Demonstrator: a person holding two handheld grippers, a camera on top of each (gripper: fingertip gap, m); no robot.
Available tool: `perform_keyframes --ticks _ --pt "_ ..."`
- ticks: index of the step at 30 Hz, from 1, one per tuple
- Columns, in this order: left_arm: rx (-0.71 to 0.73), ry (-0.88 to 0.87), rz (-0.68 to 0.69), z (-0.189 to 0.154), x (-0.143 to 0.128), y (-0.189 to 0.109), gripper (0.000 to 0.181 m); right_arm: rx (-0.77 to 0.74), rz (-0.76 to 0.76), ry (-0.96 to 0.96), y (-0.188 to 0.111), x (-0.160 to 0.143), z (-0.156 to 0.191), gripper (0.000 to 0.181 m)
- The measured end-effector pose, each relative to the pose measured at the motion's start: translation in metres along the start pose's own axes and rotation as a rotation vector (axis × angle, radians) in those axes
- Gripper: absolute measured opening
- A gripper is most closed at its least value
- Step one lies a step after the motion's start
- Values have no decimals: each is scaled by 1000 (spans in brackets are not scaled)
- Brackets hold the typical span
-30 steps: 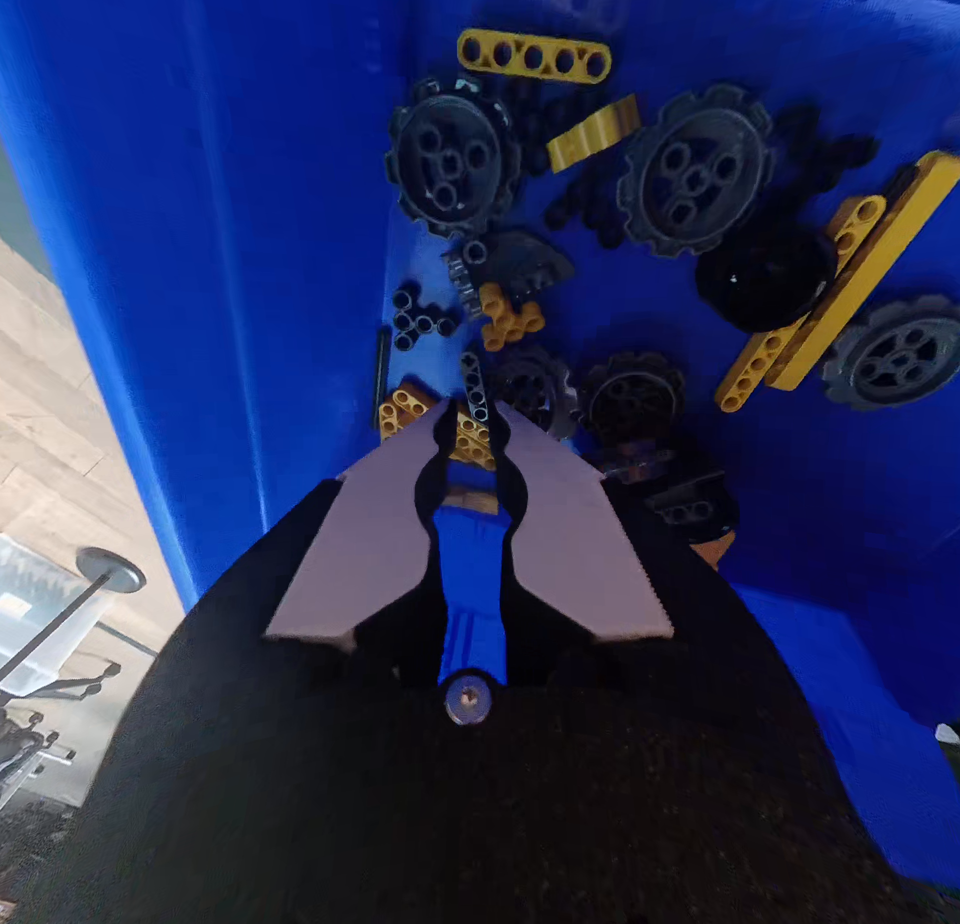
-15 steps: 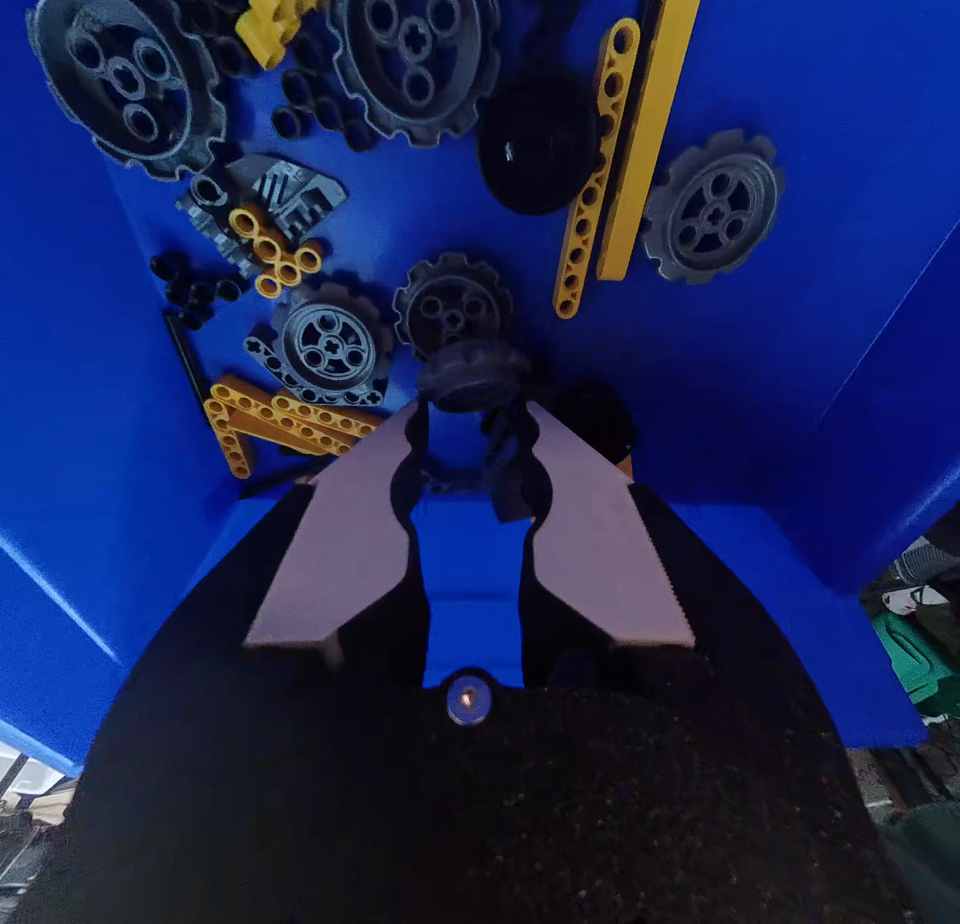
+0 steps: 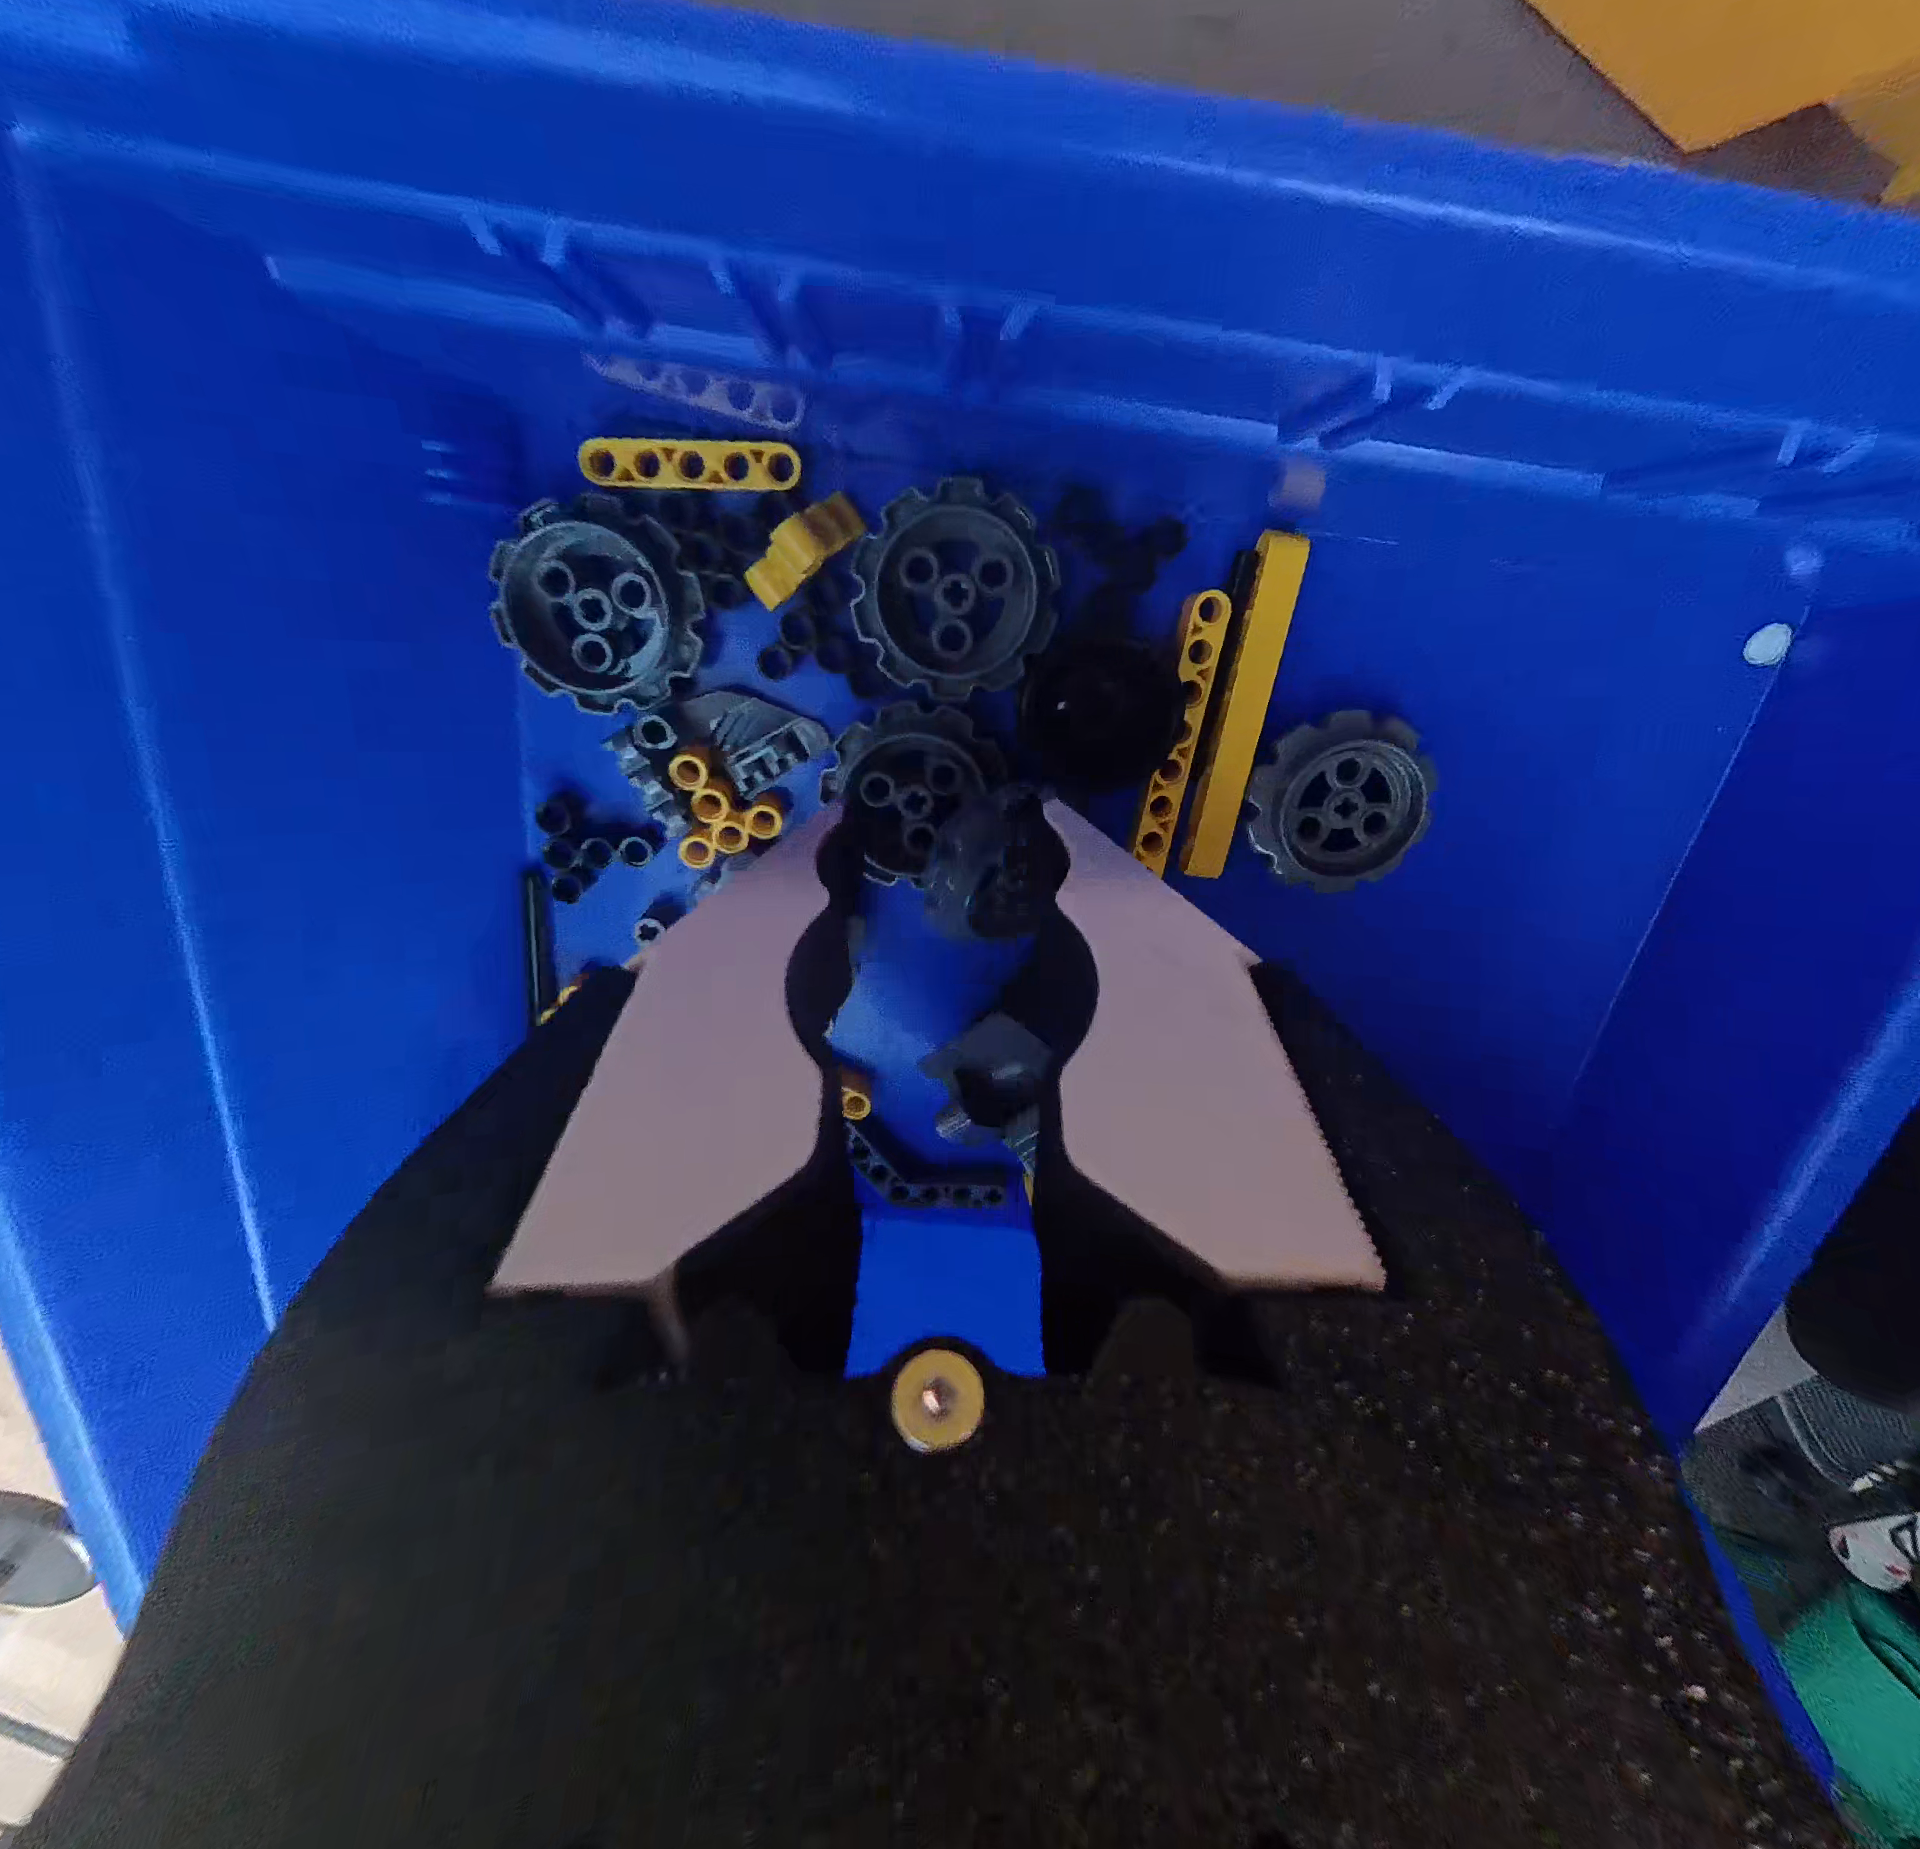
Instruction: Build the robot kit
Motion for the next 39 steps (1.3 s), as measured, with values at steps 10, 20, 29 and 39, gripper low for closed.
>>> perform_keyframes --ticks 10,20,29,39 --pt "62 -44 -96 10 11 -10 26 3 3 2 0 -1 0 47" --pt "14 40 -91 -7 18 5 31 -1 2 2 0 -1 -1 47" --pt "249 -69 -227 19 -8 -29 18 5 -7 -2 -1 1 1 47" --pt "383 -238 -1065 -31 7 -143 43 4 -17 -7 -2 4 2 47"
Point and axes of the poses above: each gripper's, where its closed fingertips meet, y out along the fingers, x out of its top, z = x × y across the jaws, the point moved 7 cm from there along -y, back along the fingers, and after that the axes turned 7 degrees about x, right-handed, at the moved point
